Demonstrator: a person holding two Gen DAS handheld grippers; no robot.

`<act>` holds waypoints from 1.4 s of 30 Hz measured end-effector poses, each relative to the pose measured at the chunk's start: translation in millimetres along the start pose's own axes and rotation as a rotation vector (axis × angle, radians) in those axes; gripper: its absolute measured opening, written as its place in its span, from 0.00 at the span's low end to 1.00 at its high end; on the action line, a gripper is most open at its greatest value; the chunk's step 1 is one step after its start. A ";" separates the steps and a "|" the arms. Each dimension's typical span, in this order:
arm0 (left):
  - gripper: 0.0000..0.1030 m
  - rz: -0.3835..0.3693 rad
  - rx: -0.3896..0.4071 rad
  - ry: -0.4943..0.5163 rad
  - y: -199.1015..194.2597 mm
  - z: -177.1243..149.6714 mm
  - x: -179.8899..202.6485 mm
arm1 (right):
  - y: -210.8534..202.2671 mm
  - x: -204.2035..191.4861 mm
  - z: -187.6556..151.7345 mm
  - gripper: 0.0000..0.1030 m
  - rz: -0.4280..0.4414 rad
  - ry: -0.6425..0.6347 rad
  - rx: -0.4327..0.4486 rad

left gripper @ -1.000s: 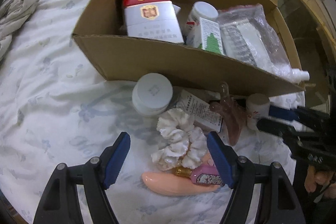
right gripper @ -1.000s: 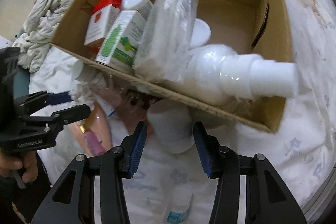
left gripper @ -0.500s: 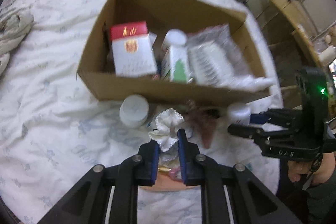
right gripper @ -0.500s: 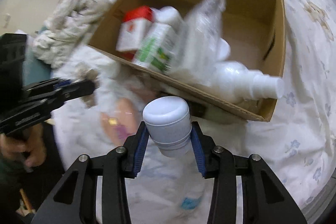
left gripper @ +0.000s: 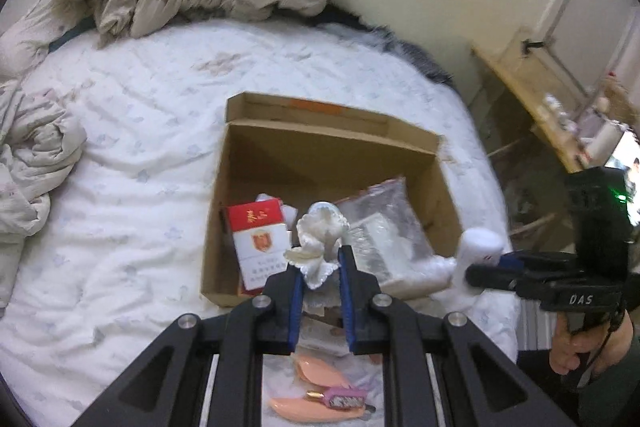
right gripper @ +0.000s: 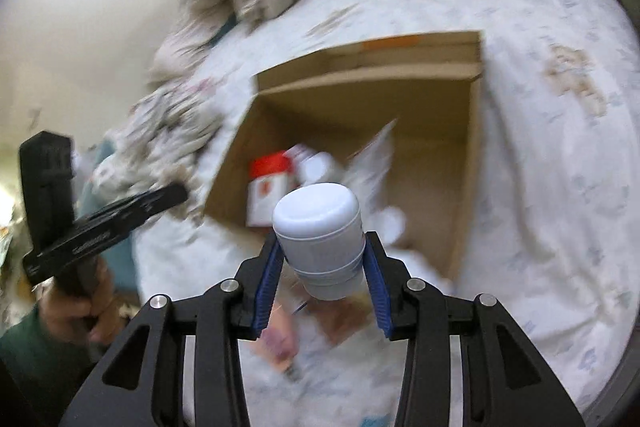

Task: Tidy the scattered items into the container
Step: 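Lower the scrunchie and jar into the cardboard box and open both grippers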

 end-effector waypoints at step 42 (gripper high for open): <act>0.77 0.207 -0.048 0.078 60.9 25.9 2.0 | -1.4 21.7 16.3 0.64 -0.098 -0.029 -0.027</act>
Point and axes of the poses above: each gripper's, at about its wrist camera, not at the fingertips, and y roughly the way its jaws point, x to its right, z to its top, the point moved 10 cm from there along y, roughly the way its jaws point, and after that the axes turned 13 degrees about -y, right-handed, at the moved point
